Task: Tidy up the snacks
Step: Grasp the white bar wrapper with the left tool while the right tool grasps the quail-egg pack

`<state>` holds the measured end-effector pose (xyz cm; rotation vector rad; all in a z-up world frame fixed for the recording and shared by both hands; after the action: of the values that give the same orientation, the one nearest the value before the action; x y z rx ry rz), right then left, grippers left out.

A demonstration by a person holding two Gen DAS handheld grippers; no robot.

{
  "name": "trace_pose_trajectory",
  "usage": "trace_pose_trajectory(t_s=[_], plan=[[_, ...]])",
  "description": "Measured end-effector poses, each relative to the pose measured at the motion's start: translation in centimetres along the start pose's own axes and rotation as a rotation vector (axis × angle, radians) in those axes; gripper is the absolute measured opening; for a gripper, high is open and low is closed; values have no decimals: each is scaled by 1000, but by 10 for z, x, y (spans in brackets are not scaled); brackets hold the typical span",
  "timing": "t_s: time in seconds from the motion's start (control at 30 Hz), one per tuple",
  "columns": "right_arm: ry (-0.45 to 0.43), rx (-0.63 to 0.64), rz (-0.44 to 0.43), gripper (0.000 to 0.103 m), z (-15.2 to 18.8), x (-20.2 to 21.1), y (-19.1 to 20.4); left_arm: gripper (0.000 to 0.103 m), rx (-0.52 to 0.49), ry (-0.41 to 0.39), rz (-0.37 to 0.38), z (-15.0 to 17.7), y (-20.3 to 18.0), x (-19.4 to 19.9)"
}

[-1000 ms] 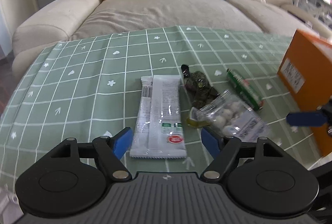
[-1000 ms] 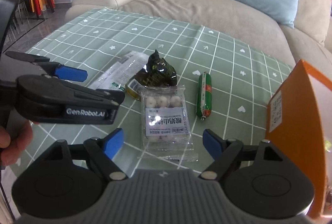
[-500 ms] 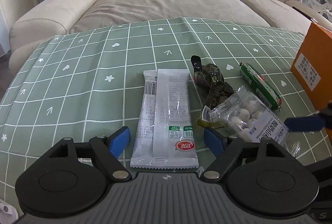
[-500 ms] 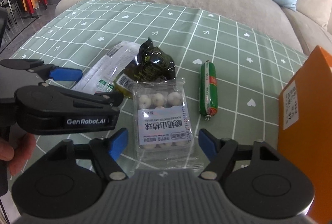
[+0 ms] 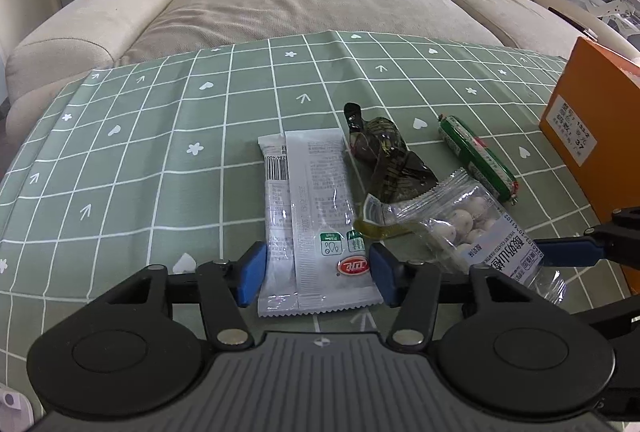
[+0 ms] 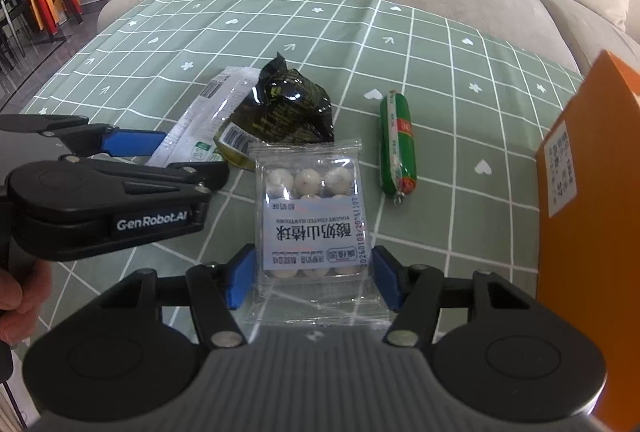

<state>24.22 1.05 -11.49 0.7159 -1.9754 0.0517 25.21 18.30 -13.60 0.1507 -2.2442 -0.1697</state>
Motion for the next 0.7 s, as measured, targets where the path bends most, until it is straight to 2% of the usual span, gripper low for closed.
trace_pose_trajectory(t_s=[0.33, 0.7], plan=[[18, 3, 3, 60, 15, 12, -1, 61, 0, 76, 7, 22, -3, 25], [42, 54, -3, 60, 41, 31, -3, 61, -56, 182, 30, 53, -22, 63]])
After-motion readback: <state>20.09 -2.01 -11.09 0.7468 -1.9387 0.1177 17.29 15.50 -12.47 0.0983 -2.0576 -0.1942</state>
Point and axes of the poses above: each gripper's, at about its wrist camera, not at the fingertips, and x roughly against the way its jaws point, y to its left, z to its underside, the point moved 2 cm from there along -x, roughly the way its jaws point, and after that the axes turned 14 degrees about -z, right-handed, at the moved point
